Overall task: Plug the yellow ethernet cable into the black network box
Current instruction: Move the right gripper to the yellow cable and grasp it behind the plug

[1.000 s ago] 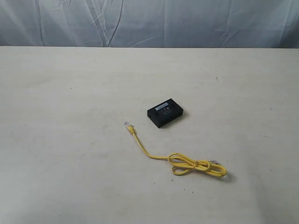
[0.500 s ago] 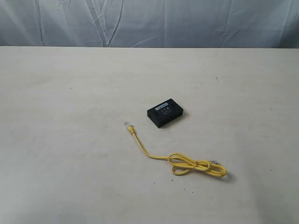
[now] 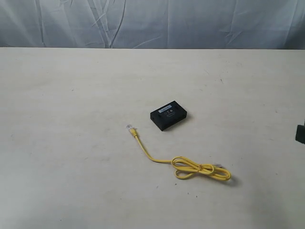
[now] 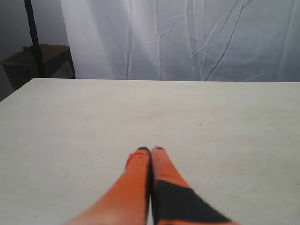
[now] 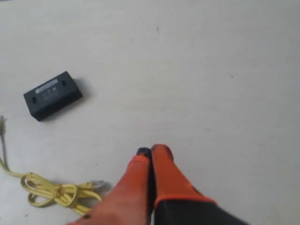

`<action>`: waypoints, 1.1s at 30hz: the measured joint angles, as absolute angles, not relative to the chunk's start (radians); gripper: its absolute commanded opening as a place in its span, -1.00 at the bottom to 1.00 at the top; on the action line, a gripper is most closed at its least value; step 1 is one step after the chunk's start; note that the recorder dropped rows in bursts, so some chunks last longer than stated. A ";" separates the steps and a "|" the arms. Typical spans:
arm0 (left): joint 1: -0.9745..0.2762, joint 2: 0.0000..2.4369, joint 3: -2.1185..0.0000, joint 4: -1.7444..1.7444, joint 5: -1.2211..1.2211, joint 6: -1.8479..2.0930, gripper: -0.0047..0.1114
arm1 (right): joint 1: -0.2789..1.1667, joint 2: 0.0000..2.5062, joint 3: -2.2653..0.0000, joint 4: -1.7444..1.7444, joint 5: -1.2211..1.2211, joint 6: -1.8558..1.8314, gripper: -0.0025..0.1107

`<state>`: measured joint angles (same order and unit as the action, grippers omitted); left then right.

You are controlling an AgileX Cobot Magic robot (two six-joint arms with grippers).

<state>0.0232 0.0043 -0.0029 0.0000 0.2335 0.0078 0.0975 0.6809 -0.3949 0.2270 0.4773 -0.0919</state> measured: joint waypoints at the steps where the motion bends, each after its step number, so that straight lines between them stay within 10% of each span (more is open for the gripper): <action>1: 0.023 0.004 -0.003 0.000 0.234 0.008 -0.92 | 0.098 0.709 -0.403 0.245 0.486 -0.103 -0.97; 18: 0.023 0.004 -0.003 0.000 0.234 0.008 -0.92 | 0.521 1.518 -0.868 0.479 0.592 -0.288 -0.97; 33: 0.023 0.004 -0.003 0.000 0.234 0.008 -0.92 | 0.817 2.095 -1.495 0.024 0.832 0.087 -0.97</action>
